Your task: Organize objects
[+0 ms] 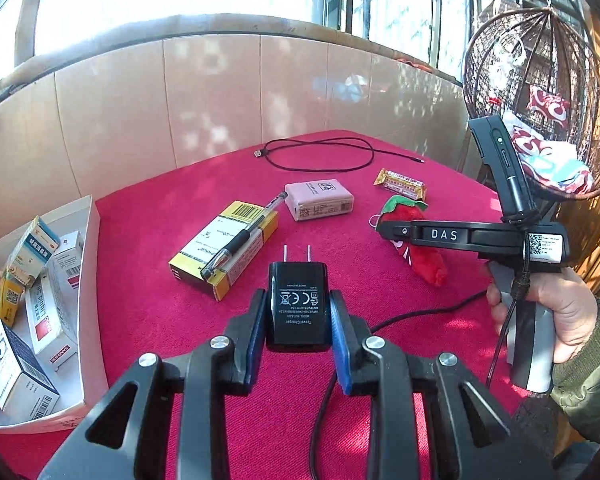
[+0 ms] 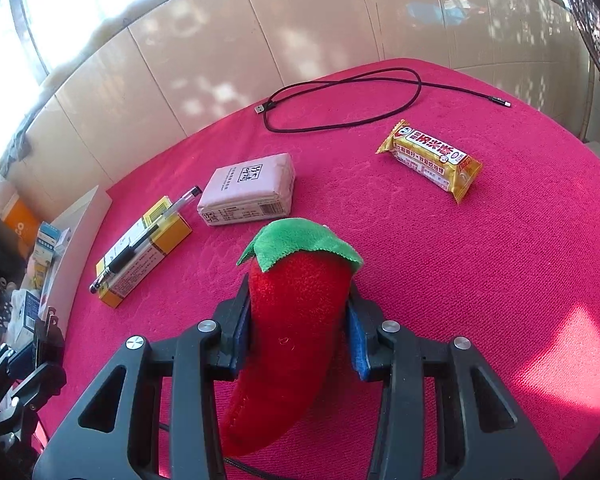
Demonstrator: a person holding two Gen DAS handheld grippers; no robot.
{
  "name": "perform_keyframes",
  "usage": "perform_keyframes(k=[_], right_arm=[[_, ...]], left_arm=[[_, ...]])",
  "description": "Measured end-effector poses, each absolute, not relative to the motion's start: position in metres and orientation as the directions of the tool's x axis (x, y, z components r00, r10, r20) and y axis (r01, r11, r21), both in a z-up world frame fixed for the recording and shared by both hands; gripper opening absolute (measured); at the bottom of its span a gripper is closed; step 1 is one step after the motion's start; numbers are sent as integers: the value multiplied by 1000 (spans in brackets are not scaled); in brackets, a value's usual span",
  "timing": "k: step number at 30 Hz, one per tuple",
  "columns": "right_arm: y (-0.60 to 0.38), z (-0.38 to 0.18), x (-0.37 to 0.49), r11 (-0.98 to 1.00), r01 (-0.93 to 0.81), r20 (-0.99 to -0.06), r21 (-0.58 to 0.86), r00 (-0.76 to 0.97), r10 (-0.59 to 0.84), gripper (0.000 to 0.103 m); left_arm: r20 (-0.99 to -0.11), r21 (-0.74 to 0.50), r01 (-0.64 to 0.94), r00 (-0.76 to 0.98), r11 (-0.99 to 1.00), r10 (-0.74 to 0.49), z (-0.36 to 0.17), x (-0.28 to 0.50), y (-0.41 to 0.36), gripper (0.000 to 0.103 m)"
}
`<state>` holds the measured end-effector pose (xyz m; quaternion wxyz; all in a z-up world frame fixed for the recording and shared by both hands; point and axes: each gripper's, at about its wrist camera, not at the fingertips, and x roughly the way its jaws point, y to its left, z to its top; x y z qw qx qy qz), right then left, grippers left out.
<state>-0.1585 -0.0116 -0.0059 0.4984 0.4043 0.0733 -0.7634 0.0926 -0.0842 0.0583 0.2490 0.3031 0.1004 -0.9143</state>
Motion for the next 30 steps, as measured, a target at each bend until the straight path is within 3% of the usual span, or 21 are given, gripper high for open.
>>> perform_keyframes(k=[13, 30], right_arm=[[7, 51, -111, -368, 881, -582, 297, -139, -801, 40], [3, 77, -66, -272, 931, -552, 245, -97, -828, 40]], left_arm=[[-512, -56, 550, -732, -833, -449, 82, 119, -83, 29], [-424, -127, 599, -753, -790, -503, 102, 162, -91, 29]])
